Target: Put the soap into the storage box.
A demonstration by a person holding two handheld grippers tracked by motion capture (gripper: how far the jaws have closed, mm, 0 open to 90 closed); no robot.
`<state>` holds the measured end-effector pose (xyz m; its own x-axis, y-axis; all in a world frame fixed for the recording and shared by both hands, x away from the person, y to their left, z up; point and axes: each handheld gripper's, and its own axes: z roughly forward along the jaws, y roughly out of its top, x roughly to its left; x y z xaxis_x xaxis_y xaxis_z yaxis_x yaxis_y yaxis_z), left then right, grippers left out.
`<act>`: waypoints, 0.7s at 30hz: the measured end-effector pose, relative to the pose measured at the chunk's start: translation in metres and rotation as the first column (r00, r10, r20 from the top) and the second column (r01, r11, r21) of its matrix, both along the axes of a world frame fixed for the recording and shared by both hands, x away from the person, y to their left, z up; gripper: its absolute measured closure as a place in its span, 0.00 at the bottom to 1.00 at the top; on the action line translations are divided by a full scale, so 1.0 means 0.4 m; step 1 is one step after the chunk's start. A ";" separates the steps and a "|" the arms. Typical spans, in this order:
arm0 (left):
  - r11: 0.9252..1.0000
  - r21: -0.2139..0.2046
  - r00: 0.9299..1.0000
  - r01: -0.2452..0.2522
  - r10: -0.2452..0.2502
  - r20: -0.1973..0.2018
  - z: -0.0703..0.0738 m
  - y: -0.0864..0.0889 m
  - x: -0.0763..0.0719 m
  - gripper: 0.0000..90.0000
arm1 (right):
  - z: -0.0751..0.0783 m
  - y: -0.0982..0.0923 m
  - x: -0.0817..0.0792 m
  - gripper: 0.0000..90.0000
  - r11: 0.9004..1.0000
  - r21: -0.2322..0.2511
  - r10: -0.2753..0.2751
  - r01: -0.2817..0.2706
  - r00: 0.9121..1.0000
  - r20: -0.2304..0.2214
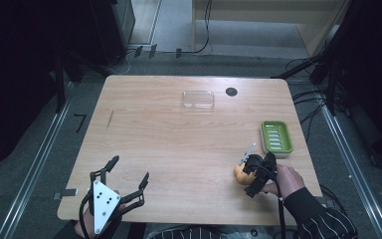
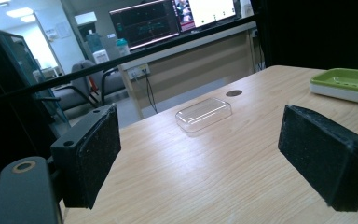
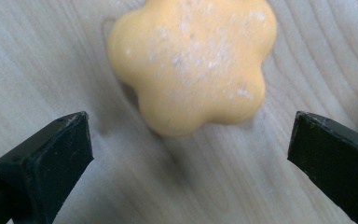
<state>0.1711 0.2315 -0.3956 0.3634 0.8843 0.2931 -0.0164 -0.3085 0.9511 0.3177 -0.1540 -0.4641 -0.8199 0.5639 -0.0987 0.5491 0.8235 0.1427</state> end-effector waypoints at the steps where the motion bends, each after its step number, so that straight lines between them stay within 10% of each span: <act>1: 1.000 0.002 1.000 0.002 -0.002 0.000 0.000 0.000 0.000 0.14 | -0.001 0.001 0.001 0.00 1.000 0.001 0.004 -0.004 1.000 -0.006; 10: 1.000 0.000 1.000 0.001 -0.001 0.001 0.000 -0.001 0.000 0.14 | -0.010 0.014 0.026 0.02 1.000 -0.008 0.022 -0.022 0.999 -0.028; 21: 1.000 0.002 1.000 0.001 -0.001 0.001 0.000 0.000 0.000 0.14 | -0.003 0.027 0.038 0.30 0.998 -0.004 0.057 -0.057 0.998 -0.028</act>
